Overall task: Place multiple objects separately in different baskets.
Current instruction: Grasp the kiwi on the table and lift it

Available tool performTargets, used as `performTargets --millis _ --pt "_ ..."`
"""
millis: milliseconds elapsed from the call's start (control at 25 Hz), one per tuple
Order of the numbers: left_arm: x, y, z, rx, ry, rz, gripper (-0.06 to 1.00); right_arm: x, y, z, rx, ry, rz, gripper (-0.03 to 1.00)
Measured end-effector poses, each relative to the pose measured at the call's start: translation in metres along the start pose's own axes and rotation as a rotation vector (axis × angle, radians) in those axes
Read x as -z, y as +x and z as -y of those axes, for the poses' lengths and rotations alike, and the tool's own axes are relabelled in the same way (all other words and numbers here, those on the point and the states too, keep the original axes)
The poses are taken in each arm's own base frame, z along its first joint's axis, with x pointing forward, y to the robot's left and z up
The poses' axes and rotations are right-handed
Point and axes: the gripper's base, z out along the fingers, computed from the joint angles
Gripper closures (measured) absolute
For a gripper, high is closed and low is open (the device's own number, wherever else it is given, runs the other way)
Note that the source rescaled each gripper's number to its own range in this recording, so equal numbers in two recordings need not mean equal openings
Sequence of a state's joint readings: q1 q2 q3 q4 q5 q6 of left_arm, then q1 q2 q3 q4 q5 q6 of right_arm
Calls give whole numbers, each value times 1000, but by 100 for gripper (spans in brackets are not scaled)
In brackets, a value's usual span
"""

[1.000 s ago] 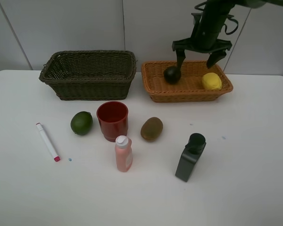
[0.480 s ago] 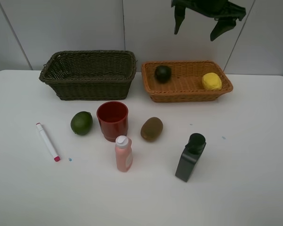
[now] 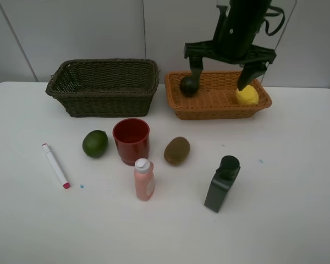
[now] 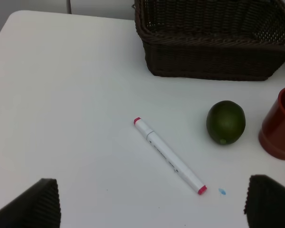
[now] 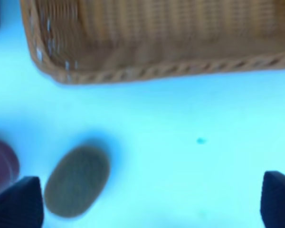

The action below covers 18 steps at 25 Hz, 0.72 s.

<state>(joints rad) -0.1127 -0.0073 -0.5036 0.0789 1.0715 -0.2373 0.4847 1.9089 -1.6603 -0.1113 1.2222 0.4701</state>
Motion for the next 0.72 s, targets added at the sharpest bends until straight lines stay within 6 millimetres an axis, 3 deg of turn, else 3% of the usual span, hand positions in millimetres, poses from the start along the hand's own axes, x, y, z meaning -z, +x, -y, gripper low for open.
performTargets --millis 280,480,720 --pt "0 0 0 0 0 0 -6 -31 24 -11 1 -18 -77 -3" --pt "0 0 0 0 0 0 -6 -45 35 -31 13 -88 -70 -3" --pt "0 0 0 0 0 0 -6 -77 43 -49 32 -67 -133 -3"
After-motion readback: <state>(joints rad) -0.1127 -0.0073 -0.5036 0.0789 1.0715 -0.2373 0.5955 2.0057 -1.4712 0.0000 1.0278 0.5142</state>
